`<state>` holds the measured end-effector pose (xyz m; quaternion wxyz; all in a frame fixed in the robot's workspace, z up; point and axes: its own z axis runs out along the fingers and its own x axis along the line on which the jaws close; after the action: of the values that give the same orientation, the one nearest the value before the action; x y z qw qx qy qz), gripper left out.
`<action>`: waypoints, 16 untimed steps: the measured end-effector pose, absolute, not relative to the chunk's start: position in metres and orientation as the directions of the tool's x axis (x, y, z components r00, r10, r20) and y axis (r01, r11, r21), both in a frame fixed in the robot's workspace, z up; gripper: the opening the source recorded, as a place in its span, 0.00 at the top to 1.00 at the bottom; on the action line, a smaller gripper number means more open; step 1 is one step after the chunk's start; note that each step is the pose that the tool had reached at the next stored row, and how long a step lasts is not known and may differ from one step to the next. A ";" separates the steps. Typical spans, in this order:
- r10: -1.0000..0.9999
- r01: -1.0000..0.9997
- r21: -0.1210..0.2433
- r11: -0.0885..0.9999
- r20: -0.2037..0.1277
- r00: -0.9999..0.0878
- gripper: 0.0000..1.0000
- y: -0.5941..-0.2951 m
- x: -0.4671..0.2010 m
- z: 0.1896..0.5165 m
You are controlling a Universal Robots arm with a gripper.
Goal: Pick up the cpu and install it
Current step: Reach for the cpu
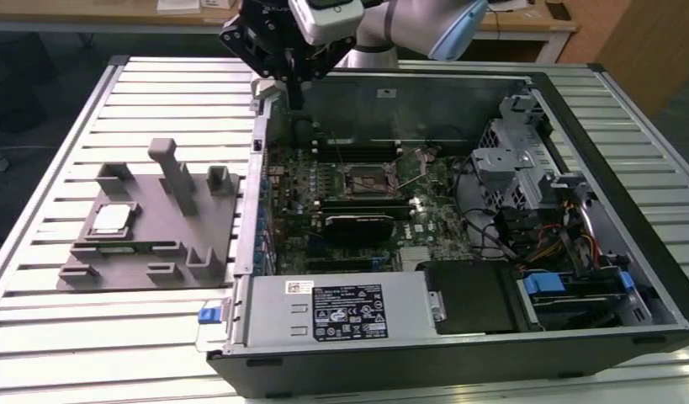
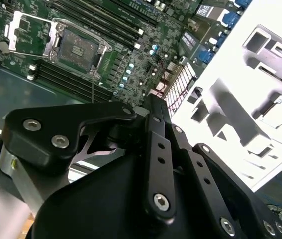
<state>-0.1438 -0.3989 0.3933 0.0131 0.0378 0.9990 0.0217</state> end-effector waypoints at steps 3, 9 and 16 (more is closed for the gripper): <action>0.076 0.075 0.044 0.996 -0.025 -0.997 0.89 -0.399 -0.147 0.393; 0.076 0.075 0.044 0.996 -0.025 -0.997 0.89 -0.399 -0.155 0.393; 0.076 0.075 0.044 0.996 -0.025 -0.997 0.89 -0.399 -0.163 0.393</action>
<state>-0.1633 -0.3989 0.3933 0.0132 0.0378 0.9990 0.0217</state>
